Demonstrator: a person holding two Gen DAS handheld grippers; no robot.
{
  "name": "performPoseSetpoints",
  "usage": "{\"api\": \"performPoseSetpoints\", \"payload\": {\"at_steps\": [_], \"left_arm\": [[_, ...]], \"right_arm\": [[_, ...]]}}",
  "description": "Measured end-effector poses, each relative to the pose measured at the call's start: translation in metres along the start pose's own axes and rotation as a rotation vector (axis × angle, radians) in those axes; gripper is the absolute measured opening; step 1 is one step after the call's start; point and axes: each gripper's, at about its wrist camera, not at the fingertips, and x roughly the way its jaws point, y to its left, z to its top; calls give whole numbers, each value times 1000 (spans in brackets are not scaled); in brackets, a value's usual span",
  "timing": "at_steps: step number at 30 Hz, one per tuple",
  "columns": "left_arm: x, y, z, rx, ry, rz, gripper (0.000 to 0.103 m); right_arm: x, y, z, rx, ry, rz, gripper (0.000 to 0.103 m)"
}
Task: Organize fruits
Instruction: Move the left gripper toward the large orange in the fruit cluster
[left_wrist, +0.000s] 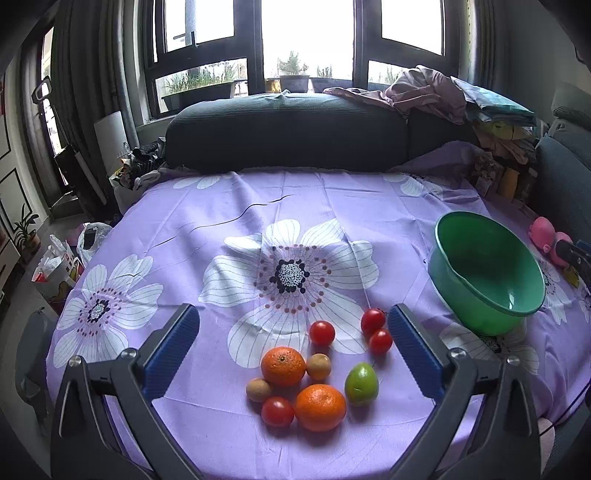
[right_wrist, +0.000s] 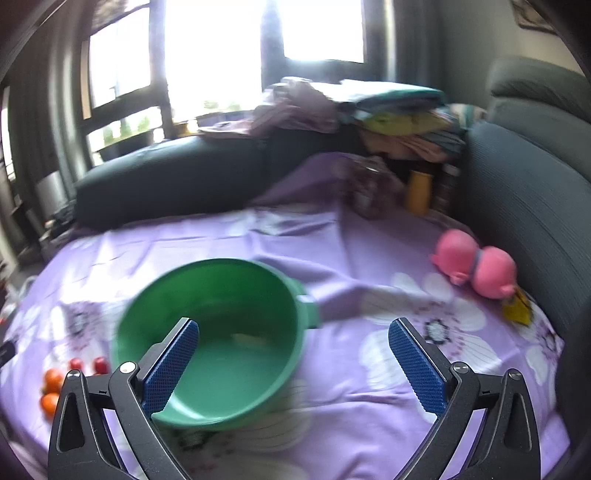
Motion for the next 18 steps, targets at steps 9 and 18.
{"api": "performPoseSetpoints", "payload": {"at_steps": [9,18], "left_arm": [[-7,15,-12,-28,33,-15,102],[1,29,-21,-43,92,-17,102]], "right_arm": [[-11,129,-30,-253,119,352,103],[-5,168,-55,-255,188,391,103]]}}
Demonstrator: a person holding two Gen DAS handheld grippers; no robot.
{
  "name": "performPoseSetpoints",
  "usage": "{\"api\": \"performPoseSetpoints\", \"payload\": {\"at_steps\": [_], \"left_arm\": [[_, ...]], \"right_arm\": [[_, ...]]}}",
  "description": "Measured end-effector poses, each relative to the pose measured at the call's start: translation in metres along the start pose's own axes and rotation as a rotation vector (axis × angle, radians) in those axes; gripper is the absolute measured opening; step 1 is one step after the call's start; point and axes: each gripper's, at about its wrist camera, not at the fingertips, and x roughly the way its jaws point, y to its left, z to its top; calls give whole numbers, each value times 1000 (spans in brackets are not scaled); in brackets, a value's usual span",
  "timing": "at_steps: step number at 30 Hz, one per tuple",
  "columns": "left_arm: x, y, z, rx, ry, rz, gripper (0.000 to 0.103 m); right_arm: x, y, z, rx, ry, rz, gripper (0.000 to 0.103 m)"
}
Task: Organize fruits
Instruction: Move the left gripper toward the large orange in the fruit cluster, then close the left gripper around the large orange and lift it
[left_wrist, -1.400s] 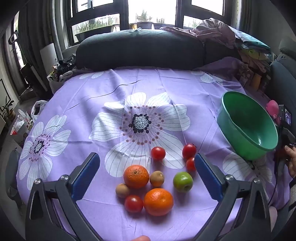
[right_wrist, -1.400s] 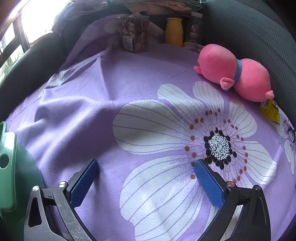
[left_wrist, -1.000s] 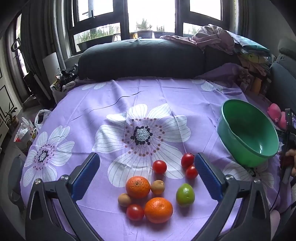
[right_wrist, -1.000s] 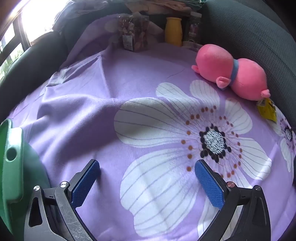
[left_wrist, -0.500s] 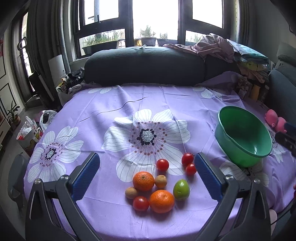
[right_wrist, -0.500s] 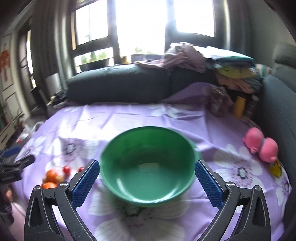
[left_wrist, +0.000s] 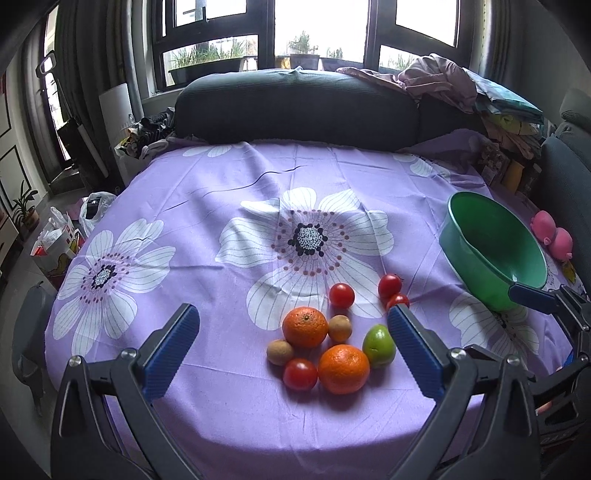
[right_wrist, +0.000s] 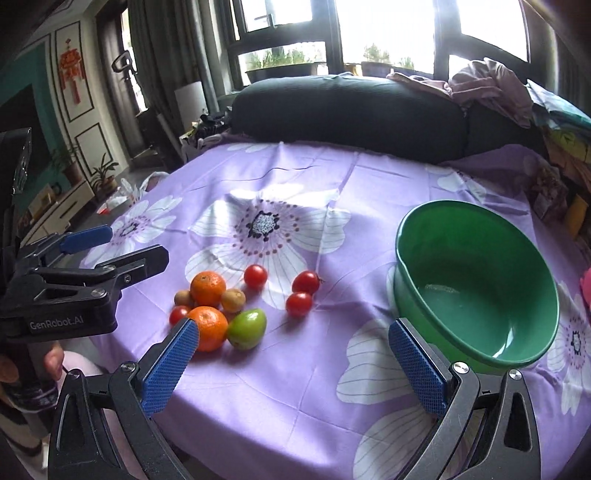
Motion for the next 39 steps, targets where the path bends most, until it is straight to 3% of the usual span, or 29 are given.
{"api": "performPoseSetpoints", "payload": {"at_steps": [9,15,19,22,24,28,31,39], "left_arm": [[10,4,-1,-9,26,-47,102],[19,17,-3,-67,48,-177,102],[25,26,-10,-114,89,-321,101],[28,27,-17,-128,109,-395,100],[28,27,-23,-126,120,-428,96],[33,25,-33,-124,167,-466,94],[38,23,-34,-117,200,-480,81],[48,24,-28,-113,226,-520,63]], "right_arm": [[8,7,4,-5,17,23,103],[14,12,5,-17,28,41,103],[22,15,0,-29,48,67,103],[27,15,-5,-30,67,111,97],[31,18,-11,-27,83,152,95],[37,26,-18,-28,96,266,80],[48,31,-23,-5,121,334,76],[74,42,-24,38,171,383,62]]}}
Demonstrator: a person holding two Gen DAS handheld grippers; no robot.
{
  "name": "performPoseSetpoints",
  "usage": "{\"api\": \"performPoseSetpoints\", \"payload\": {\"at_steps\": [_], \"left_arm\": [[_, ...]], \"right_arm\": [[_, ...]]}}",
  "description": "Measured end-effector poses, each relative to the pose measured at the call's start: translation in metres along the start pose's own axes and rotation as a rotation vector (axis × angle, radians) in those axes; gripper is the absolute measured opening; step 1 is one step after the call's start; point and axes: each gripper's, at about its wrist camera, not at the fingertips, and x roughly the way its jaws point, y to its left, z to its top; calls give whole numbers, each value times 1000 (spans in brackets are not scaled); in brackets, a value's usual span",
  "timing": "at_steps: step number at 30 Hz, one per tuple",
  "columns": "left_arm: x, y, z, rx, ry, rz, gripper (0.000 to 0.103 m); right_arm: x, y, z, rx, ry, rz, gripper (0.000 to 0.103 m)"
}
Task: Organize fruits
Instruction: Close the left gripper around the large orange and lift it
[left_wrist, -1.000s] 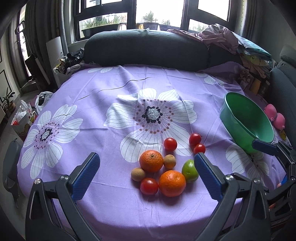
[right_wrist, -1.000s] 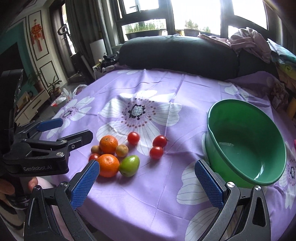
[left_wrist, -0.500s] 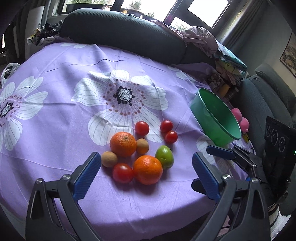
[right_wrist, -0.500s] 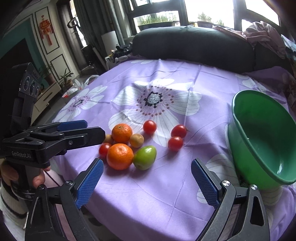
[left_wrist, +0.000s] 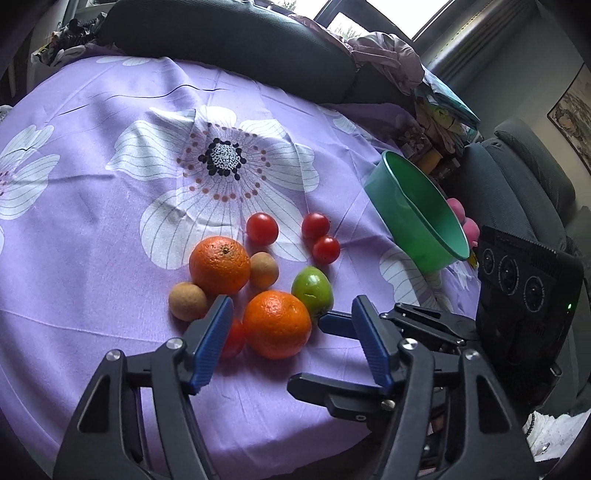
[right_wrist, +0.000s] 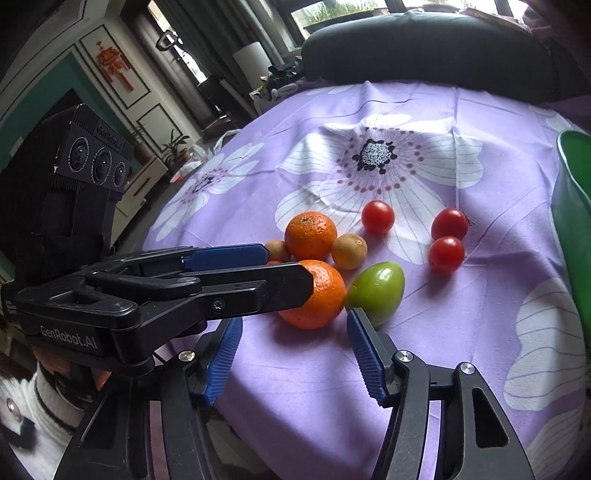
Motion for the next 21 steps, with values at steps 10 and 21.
{"api": "performPoseSetpoints", "payload": {"at_steps": [10,21], "left_arm": [[17,-1,7,62,89,24,47],[18,-2,6,69,102,38,42]], "right_arm": [[20,-5,6,33,42,-18,56],[21,-8,0,40,37,-39,47]]}}
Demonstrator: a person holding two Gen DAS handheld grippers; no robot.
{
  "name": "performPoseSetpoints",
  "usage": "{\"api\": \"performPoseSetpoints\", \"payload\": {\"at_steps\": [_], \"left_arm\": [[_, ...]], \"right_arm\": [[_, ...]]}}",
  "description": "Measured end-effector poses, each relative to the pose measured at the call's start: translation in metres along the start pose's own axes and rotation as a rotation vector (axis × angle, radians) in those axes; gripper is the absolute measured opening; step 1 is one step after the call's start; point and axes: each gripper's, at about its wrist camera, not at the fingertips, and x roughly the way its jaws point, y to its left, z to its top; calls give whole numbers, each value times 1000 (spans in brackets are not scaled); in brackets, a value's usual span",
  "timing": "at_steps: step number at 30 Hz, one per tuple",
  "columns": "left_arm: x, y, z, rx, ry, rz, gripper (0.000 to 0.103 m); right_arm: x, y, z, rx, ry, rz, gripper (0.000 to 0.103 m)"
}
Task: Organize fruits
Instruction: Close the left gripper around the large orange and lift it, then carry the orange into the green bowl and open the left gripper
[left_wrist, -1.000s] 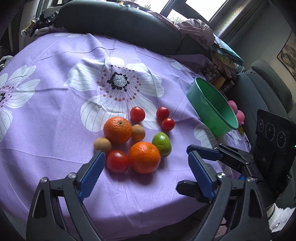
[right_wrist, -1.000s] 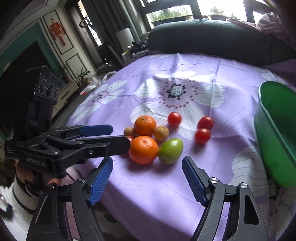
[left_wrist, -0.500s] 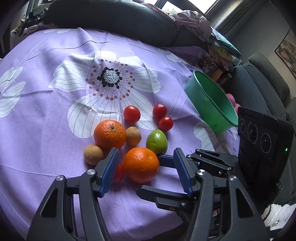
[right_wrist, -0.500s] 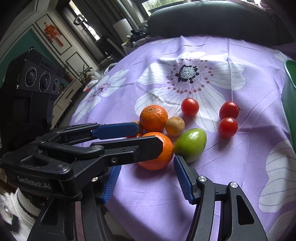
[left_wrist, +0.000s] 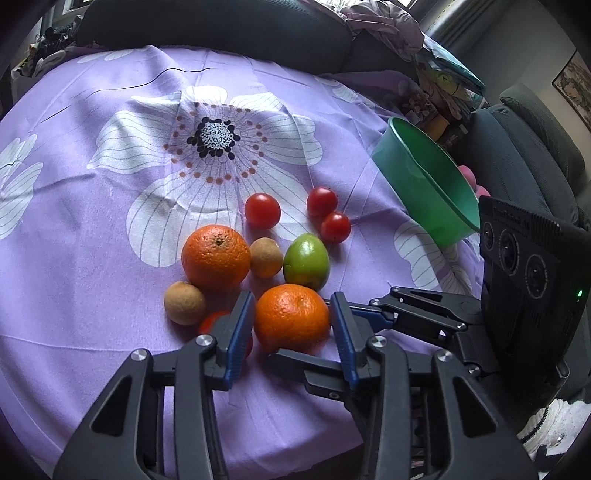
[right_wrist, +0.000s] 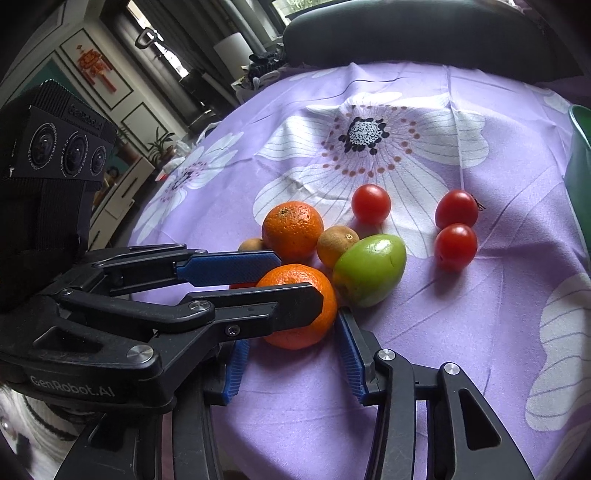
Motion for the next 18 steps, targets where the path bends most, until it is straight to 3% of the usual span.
{"api": "performPoseSetpoints", "payload": {"at_steps": [18], "left_arm": [[-15,-67,16,121,-49,3,43]], "right_arm": [[-62,-6,-12,0,-165,-35,47]]}}
